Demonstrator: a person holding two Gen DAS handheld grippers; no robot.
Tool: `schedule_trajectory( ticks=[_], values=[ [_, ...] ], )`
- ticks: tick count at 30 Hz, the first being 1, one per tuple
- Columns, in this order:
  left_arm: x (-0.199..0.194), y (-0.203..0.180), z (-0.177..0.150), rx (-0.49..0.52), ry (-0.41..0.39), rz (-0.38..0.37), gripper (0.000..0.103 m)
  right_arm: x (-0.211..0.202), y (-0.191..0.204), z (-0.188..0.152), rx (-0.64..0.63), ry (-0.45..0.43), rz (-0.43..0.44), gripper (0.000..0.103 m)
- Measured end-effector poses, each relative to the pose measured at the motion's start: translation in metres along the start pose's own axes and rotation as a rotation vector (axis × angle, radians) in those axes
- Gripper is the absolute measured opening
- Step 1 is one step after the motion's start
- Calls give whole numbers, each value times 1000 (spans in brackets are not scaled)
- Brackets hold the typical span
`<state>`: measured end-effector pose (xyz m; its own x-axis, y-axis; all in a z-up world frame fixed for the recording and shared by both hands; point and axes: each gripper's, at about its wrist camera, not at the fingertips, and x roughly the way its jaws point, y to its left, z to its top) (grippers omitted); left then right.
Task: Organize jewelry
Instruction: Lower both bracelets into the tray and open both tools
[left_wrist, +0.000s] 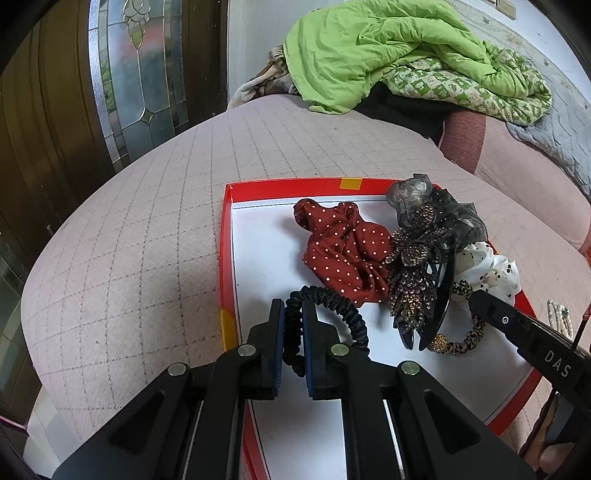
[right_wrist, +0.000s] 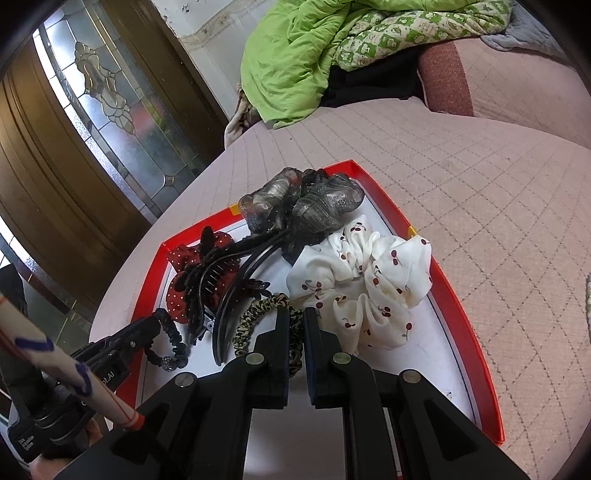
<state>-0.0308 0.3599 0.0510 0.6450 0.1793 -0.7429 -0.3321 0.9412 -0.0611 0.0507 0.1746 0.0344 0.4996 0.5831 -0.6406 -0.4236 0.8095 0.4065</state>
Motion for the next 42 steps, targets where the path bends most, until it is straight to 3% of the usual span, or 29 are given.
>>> schedule_trajectory(
  ticks=[25,42],
  values=[
    [14,1,2,-8,26,29,10,8,-6,1,0,5,-42,10],
    [16,3,4,2,20,50,20,1,-1,1,-11,5,-38,10]
  ],
)
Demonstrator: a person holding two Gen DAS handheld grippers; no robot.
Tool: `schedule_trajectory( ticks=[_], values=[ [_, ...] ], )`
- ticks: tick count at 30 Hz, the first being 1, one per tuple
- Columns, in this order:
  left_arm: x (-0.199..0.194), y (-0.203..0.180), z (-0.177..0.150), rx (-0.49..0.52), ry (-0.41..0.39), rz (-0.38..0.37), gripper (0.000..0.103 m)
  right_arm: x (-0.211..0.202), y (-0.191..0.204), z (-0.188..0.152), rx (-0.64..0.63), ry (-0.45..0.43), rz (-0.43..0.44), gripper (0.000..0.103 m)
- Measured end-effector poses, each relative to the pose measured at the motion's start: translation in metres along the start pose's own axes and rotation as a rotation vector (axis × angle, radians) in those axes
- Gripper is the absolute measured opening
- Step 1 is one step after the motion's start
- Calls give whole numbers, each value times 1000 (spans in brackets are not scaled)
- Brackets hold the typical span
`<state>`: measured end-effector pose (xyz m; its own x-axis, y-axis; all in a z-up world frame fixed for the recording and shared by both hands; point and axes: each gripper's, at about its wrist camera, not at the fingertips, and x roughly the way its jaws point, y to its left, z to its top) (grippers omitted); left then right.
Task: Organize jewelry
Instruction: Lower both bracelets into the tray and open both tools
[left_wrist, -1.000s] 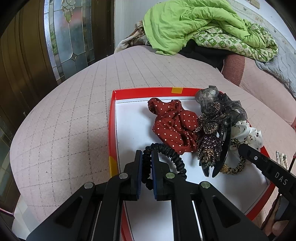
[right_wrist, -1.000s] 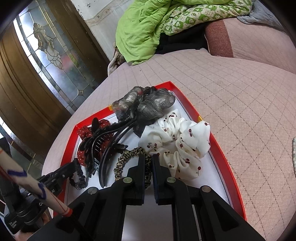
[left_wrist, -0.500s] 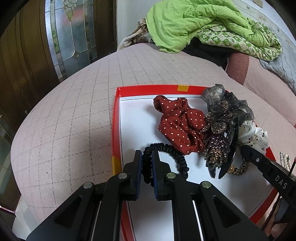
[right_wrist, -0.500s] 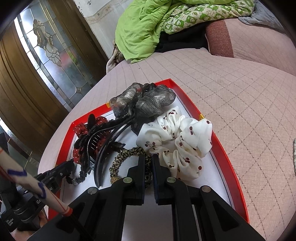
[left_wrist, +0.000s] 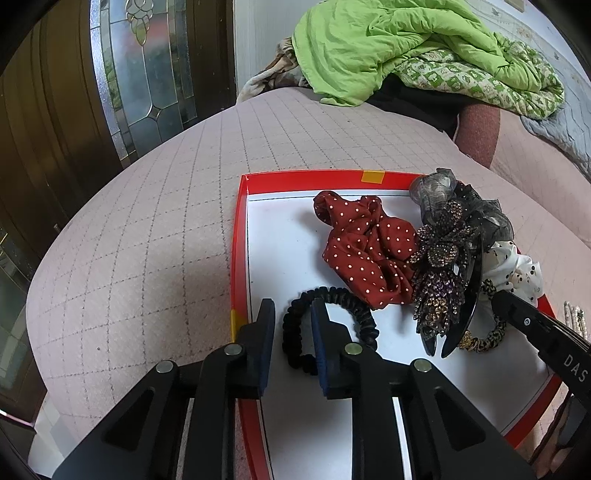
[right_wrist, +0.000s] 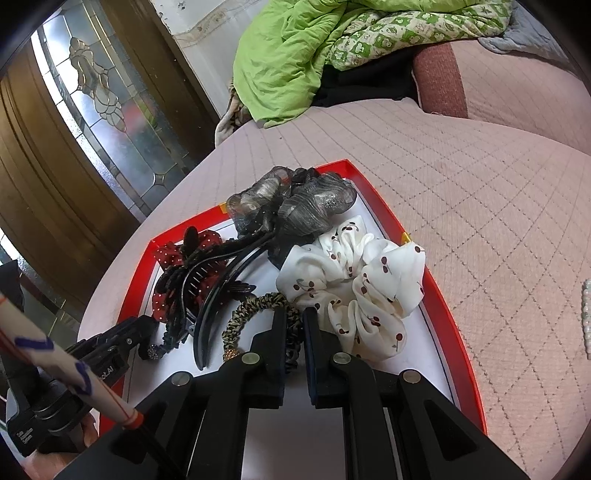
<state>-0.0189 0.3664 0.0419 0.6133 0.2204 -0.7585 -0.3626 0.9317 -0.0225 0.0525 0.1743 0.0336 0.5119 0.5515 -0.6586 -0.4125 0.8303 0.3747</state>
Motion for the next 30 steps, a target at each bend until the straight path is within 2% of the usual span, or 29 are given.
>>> schedule_trajectory(
  ticks=[5,12,14,30],
  values=[
    [-3,-5,-1,2,-5,1,27,-7,0,0,1,-2,14,16],
    [-7,-8,-2,3,-22,7,35,-13,-2,1,1,-7,15,18],
    [-9,-7,-2,-1,-30,9,42,-15,-2,1,-1,-8,16,18],
    [-28,-16,-2,-6,-80,-8,46,-27,-2,-1,-15,-17,14,18]
  ],
)
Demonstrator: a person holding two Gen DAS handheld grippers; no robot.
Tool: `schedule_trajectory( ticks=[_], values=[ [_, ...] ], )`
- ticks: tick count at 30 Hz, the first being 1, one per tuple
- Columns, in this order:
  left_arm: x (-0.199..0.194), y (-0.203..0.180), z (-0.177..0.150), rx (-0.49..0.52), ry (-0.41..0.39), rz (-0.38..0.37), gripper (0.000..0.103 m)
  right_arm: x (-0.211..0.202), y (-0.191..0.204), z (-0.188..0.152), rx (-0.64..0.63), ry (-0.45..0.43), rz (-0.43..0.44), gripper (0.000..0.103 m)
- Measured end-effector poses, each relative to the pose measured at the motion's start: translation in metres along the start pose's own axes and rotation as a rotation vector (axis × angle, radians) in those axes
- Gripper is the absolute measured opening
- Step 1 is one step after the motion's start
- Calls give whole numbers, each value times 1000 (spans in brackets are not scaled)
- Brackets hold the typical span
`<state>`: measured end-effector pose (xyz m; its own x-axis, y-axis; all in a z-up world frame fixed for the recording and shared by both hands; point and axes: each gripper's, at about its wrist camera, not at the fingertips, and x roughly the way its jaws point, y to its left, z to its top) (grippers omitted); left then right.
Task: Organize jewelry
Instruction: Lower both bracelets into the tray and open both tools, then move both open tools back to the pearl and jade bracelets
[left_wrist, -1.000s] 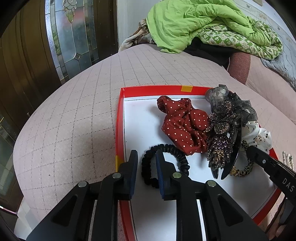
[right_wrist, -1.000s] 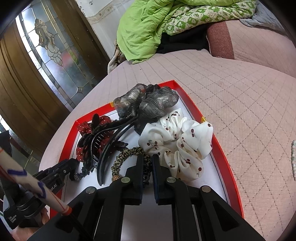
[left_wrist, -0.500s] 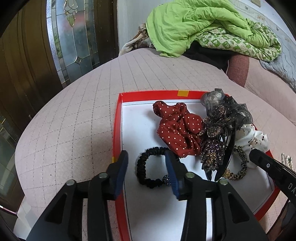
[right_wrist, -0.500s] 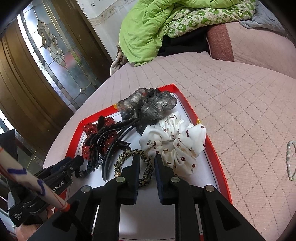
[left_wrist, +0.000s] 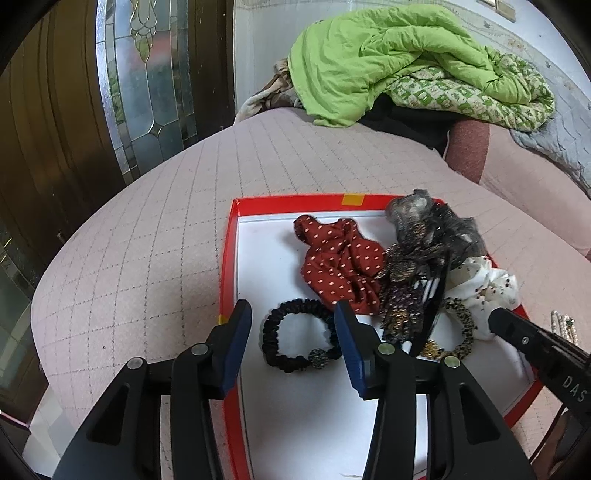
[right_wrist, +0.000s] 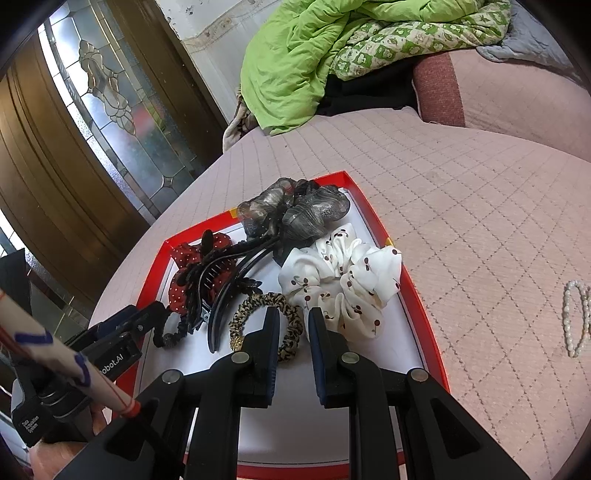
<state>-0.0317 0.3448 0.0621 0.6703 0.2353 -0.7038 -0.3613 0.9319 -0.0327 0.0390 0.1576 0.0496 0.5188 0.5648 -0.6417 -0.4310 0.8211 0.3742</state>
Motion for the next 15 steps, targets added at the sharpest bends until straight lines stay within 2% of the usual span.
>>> schedule_trajectory(
  ticks=[6,15],
  values=[
    [-11,-18,1,32,-36,-16,48,-11,-7,-2,-5,-7,-12,18],
    [-21,-58,2,76,-73,-61,48,-49,-41,-2,23,-40,-43,20]
  ],
)
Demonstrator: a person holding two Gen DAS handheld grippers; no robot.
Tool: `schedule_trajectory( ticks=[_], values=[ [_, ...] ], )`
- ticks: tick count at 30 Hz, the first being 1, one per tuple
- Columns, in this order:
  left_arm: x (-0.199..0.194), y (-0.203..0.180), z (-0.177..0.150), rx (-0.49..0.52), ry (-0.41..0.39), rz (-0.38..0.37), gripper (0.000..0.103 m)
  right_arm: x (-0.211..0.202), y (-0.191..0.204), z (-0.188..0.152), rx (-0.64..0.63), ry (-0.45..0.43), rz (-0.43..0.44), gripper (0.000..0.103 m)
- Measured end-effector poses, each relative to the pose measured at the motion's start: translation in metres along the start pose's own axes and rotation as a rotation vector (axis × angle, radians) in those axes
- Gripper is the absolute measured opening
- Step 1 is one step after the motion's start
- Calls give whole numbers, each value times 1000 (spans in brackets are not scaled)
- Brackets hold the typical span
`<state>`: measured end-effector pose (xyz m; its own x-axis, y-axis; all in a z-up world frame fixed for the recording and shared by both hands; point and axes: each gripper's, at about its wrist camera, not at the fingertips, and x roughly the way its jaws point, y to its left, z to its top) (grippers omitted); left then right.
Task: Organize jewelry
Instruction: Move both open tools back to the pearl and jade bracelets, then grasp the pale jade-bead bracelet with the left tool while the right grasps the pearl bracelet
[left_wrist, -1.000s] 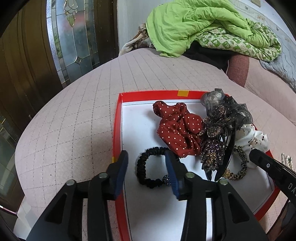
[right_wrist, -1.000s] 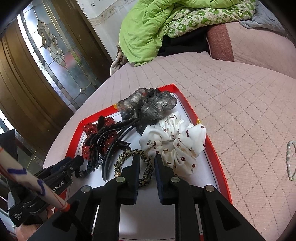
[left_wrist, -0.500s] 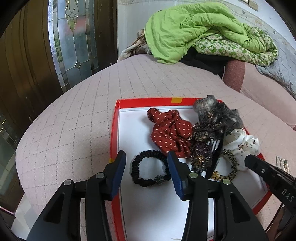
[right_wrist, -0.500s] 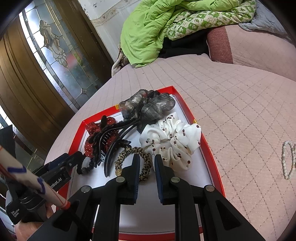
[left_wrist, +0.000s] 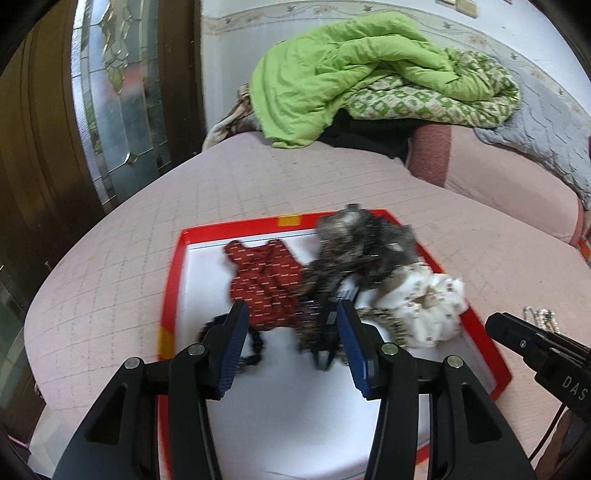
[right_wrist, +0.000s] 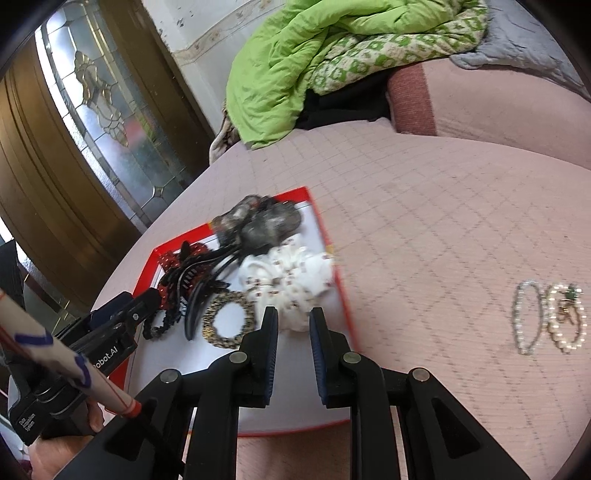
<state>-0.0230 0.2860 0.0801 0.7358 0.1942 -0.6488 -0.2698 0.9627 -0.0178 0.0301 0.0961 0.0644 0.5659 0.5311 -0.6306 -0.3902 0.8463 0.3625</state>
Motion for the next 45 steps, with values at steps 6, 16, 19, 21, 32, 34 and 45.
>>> schedule_trajectory(
  ticks=[6,16,19,21,32,34,45],
  values=[
    [-12,-47,-1,90,-51,-59,50,-26,-31,1,28,-25,-37,25],
    [-11,-154,-7,210,-42,-237,51,-83,-119,-7,157,-72,-147,25],
    [-3,-182,-9,221,-7,-292,51,-98,-150,-10,212,-87,-192,25],
    [8,-204,-11,240,33,-326,51,-105,-168,-11,249,-90,-221,25],
    [72,-275,-30,313,239,-378,50,-116,-222,-14,414,-68,-250,25],
    [74,-281,-32,338,227,-362,51,-115,-223,-16,410,-65,-256,25],
    [72,-283,-30,406,211,-325,6,-84,-226,-13,387,5,-302,27]
  ],
)
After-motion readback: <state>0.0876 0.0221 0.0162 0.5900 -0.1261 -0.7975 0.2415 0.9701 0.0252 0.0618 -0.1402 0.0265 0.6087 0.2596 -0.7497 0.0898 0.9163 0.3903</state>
